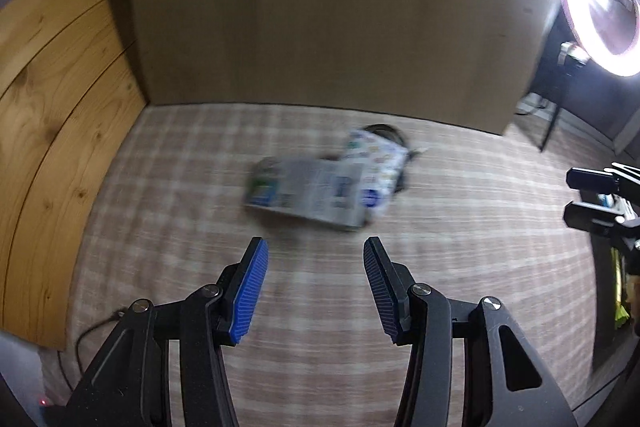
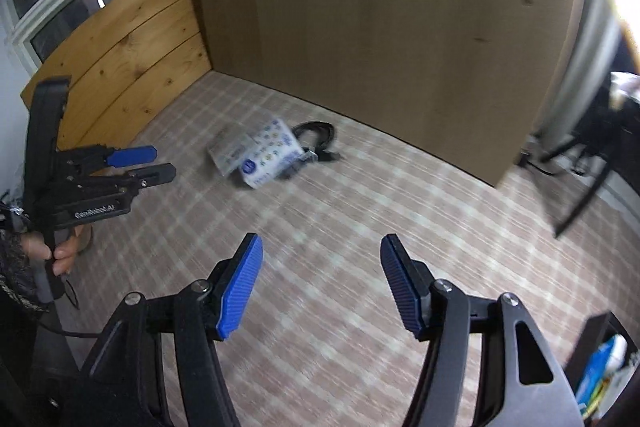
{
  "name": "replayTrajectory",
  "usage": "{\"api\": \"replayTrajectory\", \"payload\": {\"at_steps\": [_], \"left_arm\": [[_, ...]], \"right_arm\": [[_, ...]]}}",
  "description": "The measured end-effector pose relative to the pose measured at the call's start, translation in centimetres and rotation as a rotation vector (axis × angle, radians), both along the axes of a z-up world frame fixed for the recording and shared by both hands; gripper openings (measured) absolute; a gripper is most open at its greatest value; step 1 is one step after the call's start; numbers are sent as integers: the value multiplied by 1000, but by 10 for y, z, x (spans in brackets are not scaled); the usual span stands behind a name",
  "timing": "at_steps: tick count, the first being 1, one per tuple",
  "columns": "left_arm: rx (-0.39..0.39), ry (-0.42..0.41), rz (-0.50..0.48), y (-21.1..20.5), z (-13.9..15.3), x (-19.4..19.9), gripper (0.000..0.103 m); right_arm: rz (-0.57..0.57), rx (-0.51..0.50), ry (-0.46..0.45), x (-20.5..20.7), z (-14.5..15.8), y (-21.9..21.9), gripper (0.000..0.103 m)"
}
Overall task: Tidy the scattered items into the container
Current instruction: 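Move both open grippers back to the tissue pack and white card, then close the left gripper on the white card while the right closes on the polka-dot tissue pack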
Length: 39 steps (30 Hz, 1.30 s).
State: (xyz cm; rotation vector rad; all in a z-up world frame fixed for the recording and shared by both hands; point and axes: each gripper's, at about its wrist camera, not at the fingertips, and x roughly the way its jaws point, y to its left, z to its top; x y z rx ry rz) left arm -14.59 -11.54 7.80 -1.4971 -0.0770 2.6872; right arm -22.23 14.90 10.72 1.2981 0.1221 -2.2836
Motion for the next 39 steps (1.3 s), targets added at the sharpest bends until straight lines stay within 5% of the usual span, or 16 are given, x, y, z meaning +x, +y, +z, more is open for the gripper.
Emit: {"api": "replayTrajectory", "payload": {"at_steps": [6, 11, 20, 24, 32, 39], "left_arm": [[-3, -35, -103, -8, -20, -14, 50], [121, -99, -111, -5, -41, -23, 55], [339, -150, 164, -32, -53, -47, 55], [446, -213, 317, -48, -58, -57, 57], [533, -350, 510, -56, -74, -73, 58], [559, -376, 608, -47, -78, -88, 59]], "right_arm": [[106, -14, -36, -35, -24, -46, 61], [143, -26, -46, -67, -34, -64, 61], [170, -31, -40, -93, -46, -74, 60], [250, 29, -18, -81, -54, -84, 69], [428, 165, 114, -62, -62, -113, 72], [504, 182, 136, -66, -67, -118, 72]]}}
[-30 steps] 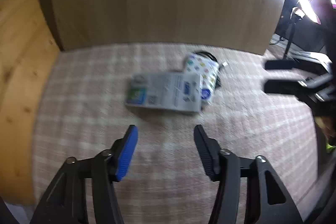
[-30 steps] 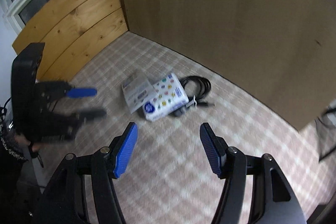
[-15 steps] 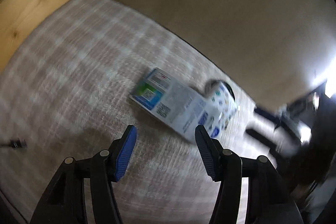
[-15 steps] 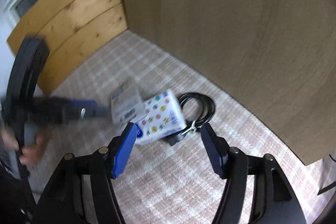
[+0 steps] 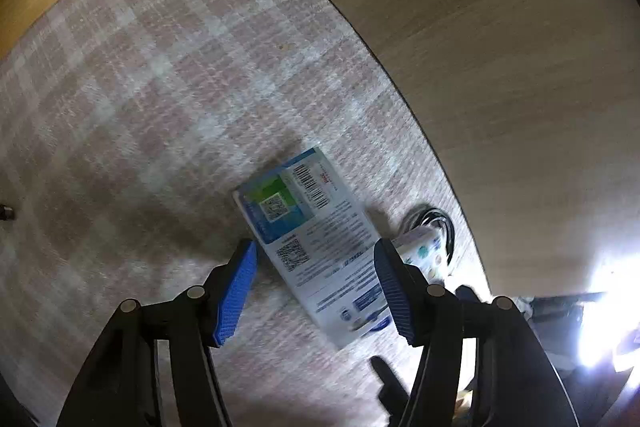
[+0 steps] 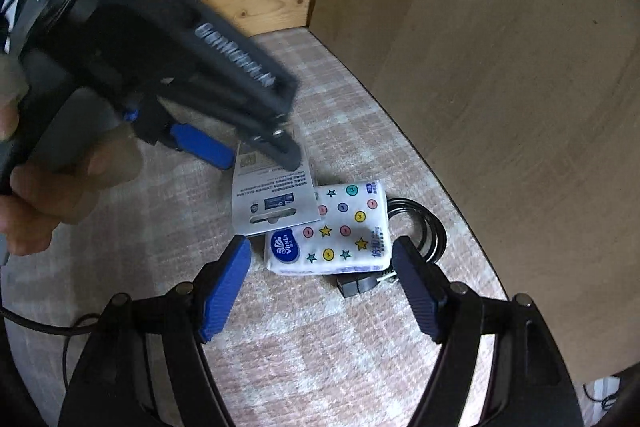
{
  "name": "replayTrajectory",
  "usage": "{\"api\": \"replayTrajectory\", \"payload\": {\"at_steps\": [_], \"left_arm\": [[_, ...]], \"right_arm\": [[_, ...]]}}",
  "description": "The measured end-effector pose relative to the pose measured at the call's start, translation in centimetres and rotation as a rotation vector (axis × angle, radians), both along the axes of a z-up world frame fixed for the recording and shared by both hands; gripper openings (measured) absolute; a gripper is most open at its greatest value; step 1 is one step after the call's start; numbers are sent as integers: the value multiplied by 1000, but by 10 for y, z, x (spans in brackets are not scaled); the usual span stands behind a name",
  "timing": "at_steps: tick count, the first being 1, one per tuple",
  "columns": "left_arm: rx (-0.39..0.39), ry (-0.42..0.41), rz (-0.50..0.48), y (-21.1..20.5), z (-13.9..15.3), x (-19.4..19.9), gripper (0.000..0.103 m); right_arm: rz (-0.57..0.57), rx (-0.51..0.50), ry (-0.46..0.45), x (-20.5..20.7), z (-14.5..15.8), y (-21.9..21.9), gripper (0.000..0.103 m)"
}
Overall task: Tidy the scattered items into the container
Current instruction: 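Close the left gripper on the white card while the right closes on the polka-dot tissue pack, then carry the white card and tissue pack to the black tray and open both grippers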
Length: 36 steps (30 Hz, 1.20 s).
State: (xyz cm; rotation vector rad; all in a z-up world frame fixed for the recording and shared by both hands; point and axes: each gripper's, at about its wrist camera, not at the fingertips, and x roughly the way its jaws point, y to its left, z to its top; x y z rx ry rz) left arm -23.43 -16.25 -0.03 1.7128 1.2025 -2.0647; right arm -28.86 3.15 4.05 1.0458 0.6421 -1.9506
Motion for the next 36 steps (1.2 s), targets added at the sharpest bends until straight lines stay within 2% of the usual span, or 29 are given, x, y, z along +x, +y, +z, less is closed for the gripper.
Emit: {"api": "replayTrajectory", "payload": {"at_steps": [4, 7, 11, 16, 20, 22, 24, 29, 33, 34, 35, 36], "left_arm": [[-45, -19, 5, 12, -1, -17, 60], [-51, -42, 10, 17, -5, -26, 62], [-89, -40, -67, 31, -5, -41, 63], [-123, -39, -117, 42, -5, -44, 65], [-152, -26, -172, 51, -5, -42, 65], [-162, -18, -190, 54, -5, -39, 64], [-180, -18, -200, 56, -4, -36, 53], [-183, -5, -231, 61, -5, -29, 52], [-171, 5, -233, 64, -4, -19, 52], [-178, 9, -236, 65, -3, -16, 52], [-189, 14, -241, 67, -2, -13, 52], [-205, 22, -253, 70, 0, -9, 52]], "right_arm": [[22, 1, 12, -2, -2, 0, 72], [29, -2, 7, -6, -4, 0, 72], [25, -18, 0, -11, -8, 0, 72], [42, -32, -14, -12, -14, -5, 72], [54, -10, 19, -8, -20, -11, 73], [45, -20, 20, -9, -20, -9, 74], [31, -35, 7, -10, -20, -5, 73], [-16, -63, -36, -13, -17, 9, 70], [-57, -101, -53, -9, -7, 29, 61], [-70, -108, -54, -8, -3, 35, 37], [-80, -109, -65, -8, -2, 39, 25], [-88, -113, -96, -9, -1, 44, 19]]}}
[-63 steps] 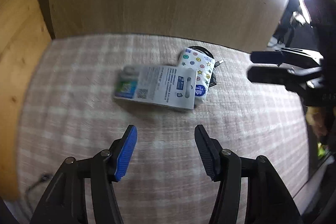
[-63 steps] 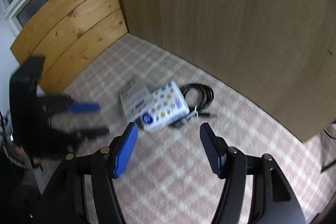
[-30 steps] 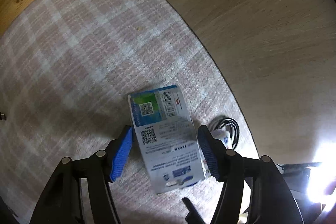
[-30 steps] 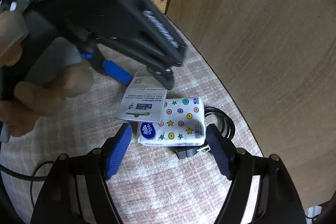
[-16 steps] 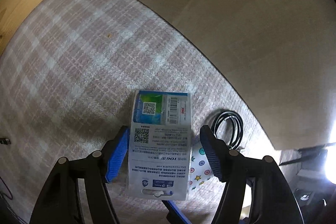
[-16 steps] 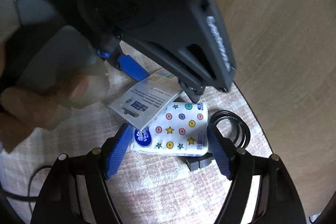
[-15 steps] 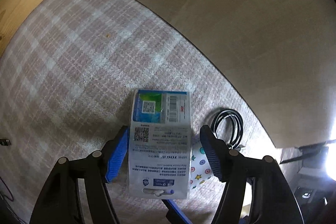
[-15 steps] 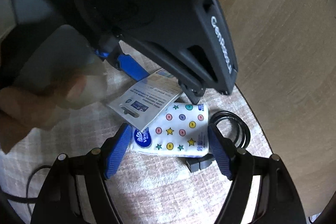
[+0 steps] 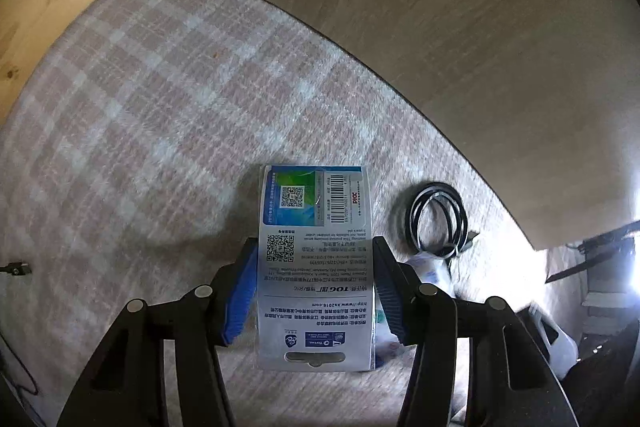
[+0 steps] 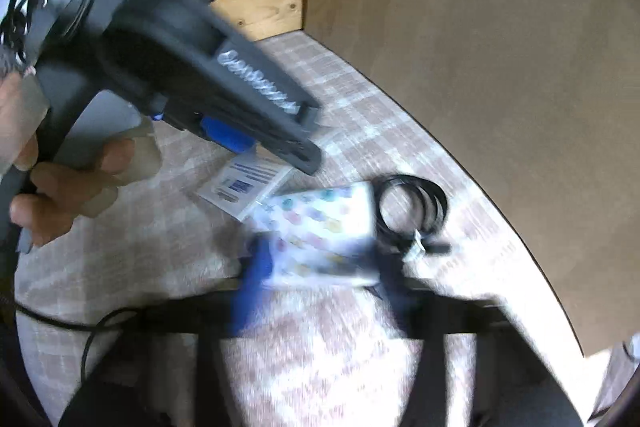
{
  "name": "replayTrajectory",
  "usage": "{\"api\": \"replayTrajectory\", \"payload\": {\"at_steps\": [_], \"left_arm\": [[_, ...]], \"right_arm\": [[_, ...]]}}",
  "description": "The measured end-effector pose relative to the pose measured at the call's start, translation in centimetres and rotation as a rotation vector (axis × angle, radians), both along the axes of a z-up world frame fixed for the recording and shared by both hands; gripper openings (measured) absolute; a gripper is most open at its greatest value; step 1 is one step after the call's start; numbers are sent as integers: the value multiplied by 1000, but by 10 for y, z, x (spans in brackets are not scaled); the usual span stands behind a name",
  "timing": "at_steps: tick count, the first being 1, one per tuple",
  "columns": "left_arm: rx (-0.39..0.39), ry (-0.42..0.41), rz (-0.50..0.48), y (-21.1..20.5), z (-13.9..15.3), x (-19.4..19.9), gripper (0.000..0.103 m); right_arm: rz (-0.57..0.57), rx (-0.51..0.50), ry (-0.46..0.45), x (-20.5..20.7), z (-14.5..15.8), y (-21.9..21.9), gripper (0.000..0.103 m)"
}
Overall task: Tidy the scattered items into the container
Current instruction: 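Carry the white card and tissue pack to the black tray and open both grippers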
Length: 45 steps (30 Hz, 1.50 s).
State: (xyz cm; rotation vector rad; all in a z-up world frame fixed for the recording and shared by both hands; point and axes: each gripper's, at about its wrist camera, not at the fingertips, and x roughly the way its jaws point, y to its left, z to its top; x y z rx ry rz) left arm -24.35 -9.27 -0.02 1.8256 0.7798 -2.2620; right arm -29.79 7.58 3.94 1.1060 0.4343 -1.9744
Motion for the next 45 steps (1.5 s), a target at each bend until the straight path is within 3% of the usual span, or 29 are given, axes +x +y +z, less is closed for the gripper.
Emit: {"api": "replayTrajectory", "payload": {"at_steps": [2, 3, 5, 6, 7, 9, 17, 21, 26, 34, 36, 38, 41, 45], "left_arm": [[-27, 3, -32, 7, 1, 6, 52], [-27, 0, -33, 8, 0, 8, 52], [-37, 6, -24, 8, 1, 12, 52], [-43, 10, -21, 7, 2, 14, 52], [-47, 15, -19, 7, 4, 16, 52], [-54, 26, -13, 4, 8, 19, 52], [-45, 35, 5, -6, 10, 33, 52], [-42, 33, 11, -8, 7, 41, 52], [-56, 53, -14, 1, 14, 54, 52], [-100, 135, -119, 37, 49, 69, 52], [-100, 153, -153, 18, 57, 46, 52], [-102, 173, -191, 38, 54, 35, 52], [-102, 210, -264, 64, 88, 62, 52], [-116, 267, -393, 130, 115, 77, 52]], "right_arm": [[-9, 9, -44, -2, -3, 7, 20], [-16, 21, -41, -2, -3, 9, 27], [-12, 15, -28, 0, 1, 9, 54], [-8, -3, -27, 2, 4, 8, 74], [-4, -24, -20, 7, 9, 5, 79], [0, -23, -2, 28, 15, -17, 80], [35, 113, 58, 32, -8, -67, 80], [23, 133, 56, 31, -11, -71, 75], [-32, 72, 39, 36, 9, -53, 72], [-228, -46, 61, 79, 71, 31, 71], [-300, -48, 76, 92, 82, 67, 71], [-376, -42, 96, 99, 93, 105, 71], [-506, -37, 115, 129, 110, 166, 71], [-674, -34, 147, 178, 135, 240, 71]]}}
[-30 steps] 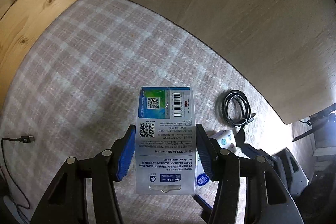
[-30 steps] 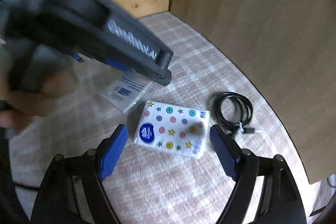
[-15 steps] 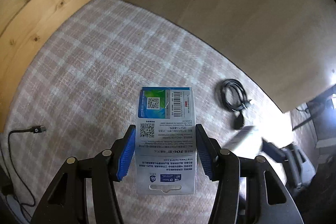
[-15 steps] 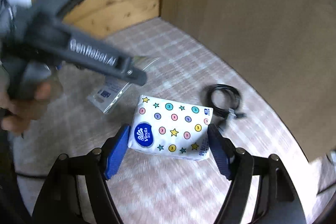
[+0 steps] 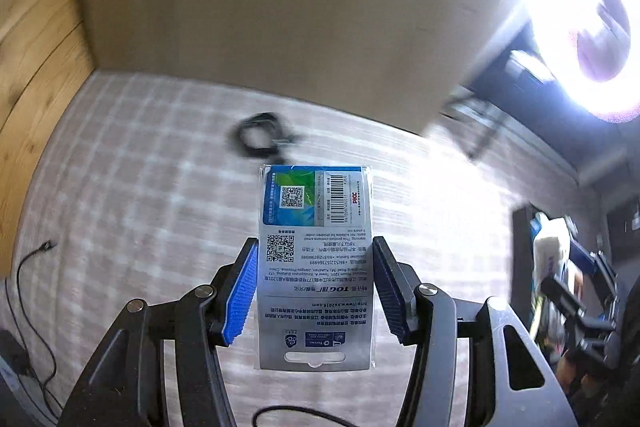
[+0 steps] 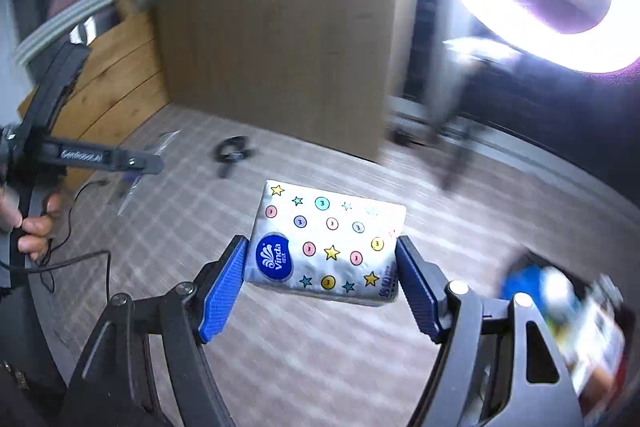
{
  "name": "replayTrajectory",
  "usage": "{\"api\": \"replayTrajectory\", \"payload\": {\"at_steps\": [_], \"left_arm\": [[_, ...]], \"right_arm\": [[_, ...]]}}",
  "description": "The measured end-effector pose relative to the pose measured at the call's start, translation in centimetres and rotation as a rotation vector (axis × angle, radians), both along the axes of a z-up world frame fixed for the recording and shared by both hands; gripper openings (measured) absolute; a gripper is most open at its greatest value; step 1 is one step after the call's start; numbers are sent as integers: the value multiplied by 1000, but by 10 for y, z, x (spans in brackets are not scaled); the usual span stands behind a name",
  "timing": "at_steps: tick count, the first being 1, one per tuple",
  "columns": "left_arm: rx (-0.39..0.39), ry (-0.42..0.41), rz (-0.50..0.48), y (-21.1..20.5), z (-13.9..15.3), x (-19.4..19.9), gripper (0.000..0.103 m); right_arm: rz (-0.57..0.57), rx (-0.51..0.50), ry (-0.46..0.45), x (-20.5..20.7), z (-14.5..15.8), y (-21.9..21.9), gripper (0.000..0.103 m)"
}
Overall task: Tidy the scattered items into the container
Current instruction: 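Carry the white card and tissue pack to the black tray and open both grippers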
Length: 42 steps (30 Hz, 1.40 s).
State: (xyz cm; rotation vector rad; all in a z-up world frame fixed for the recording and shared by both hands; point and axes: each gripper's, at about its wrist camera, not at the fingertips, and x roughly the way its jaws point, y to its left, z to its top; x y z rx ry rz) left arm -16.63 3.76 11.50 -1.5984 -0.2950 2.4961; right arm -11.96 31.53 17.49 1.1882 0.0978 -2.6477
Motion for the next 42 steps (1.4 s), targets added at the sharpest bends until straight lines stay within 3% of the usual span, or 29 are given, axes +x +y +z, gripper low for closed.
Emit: {"api": "replayTrajectory", "payload": {"at_steps": [6, 13, 18, 23, 27, 30, 32, 42], "left_arm": [[-15, 44, -237, 110, 32, 31, 52], [2, 62, -458, 243, 32, 56, 52], [14, 47, -569, 320, 35, 65, 52], [-2, 61, -676, 388, 40, 79, 52], [6, 66, -730, 428, 44, 89, 53], [-26, 73, -759, 457, 45, 90, 65], [-47, 87, -753, 465, 46, 89, 65], [-38, 103, -701, 438, 53, 86, 65]], "right_arm": [[-242, 25, 14, 61, 14, 102, 71], [-507, 32, -7, 133, 20, 220, 72], [-615, 27, -36, 169, 16, 282, 72], [-658, 13, -62, 186, 6, 317, 72], [-645, -12, -66, 187, 2, 328, 72], [-577, -45, -52, 175, 0, 327, 78], [-570, -37, -43, 168, 0, 325, 79], [-576, -54, 18, 173, 15, 333, 79]]}}
